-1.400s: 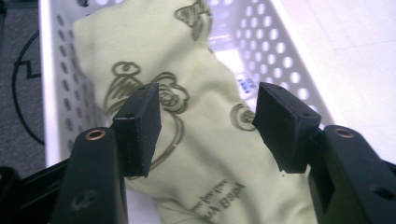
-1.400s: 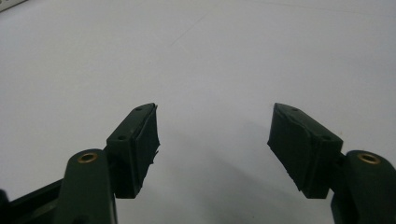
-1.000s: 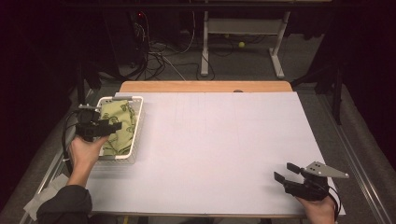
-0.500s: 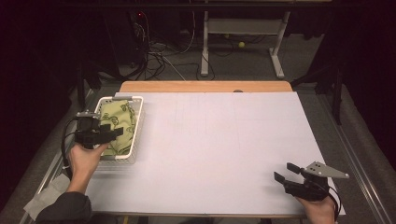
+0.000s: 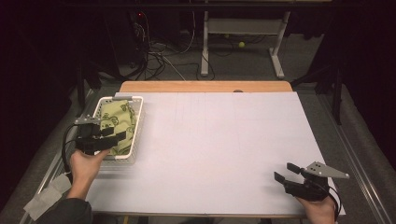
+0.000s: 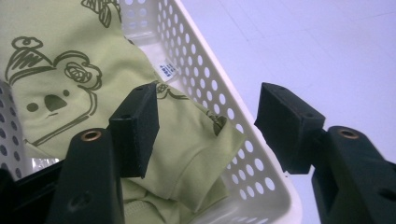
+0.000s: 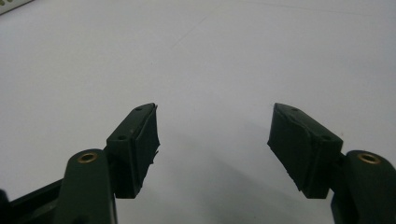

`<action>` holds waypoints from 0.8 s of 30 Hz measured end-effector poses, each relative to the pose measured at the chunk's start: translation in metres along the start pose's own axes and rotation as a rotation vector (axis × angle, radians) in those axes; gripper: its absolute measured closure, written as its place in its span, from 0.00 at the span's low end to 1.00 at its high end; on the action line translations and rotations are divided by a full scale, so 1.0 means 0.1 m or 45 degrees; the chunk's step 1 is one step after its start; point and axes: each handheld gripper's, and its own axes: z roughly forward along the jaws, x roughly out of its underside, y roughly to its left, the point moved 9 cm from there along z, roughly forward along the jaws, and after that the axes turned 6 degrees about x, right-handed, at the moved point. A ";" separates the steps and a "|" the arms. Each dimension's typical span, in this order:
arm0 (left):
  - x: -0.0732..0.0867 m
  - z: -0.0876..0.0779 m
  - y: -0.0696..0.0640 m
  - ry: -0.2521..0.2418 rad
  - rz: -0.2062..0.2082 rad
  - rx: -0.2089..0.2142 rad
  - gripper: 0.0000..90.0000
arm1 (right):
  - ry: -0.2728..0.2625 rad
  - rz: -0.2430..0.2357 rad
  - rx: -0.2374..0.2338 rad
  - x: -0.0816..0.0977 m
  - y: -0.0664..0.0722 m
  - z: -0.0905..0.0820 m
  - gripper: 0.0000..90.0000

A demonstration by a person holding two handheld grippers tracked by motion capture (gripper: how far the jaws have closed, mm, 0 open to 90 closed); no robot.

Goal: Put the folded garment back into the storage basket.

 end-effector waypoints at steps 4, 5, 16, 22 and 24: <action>0.05 0.00 -0.03 -0.009 0.006 0.010 0.41 | -0.003 -0.002 0.003 0.00 0.00 0.00 0.37; 0.06 -0.01 -0.04 -0.008 0.007 0.010 0.41 | -0.004 -0.003 0.005 0.00 0.00 0.00 0.37; 0.18 -0.03 -0.15 -0.023 0.058 0.029 0.41 | -0.006 -0.003 0.004 -0.01 0.00 0.00 0.37; 0.23 -0.04 -0.23 -0.030 0.093 0.034 0.41 | -0.004 -0.004 0.005 0.00 0.00 0.00 0.37; 0.25 -0.03 -0.25 -0.029 0.099 0.033 0.41 | -0.005 -0.005 0.005 -0.01 0.00 -0.01 0.37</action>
